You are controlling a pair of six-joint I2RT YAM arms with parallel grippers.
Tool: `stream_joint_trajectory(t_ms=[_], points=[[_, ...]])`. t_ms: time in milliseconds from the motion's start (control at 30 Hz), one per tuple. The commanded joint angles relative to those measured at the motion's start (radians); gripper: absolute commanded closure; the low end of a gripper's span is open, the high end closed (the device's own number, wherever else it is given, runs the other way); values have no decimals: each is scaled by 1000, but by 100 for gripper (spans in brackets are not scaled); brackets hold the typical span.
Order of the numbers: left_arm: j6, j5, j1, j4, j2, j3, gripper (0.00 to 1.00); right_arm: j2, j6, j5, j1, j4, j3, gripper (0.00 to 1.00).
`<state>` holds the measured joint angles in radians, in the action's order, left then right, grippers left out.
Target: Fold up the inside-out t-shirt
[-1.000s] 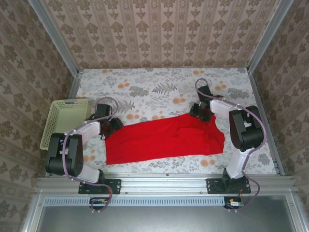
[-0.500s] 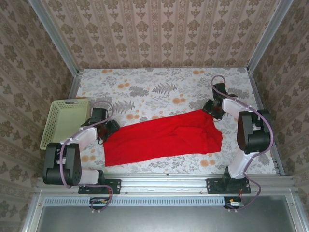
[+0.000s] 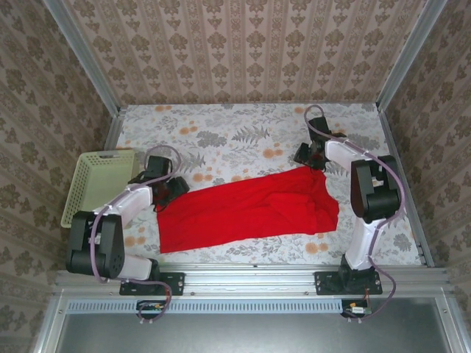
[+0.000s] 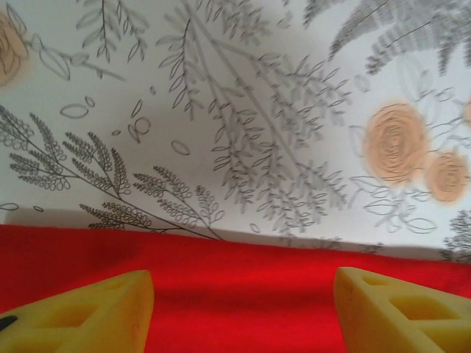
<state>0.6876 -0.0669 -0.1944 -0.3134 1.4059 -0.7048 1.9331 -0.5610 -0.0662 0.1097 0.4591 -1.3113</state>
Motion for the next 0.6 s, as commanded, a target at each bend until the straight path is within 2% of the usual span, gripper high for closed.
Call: stream_joint_trajectory(t_ms=[0,167,400,567], points=[[5,-22,49,24,33,42,34,43,-49,40,-49,102,-13,60],[24,-27,111,64,43,115,33,41,-91,40,-128,81,26,63],[19,-30,115,53,28,105,30,42,-77,-19,-154,2,13,65],[-16,9,111,-48,-42,26,23,-44,-17,47,-154,60,-13,57]])
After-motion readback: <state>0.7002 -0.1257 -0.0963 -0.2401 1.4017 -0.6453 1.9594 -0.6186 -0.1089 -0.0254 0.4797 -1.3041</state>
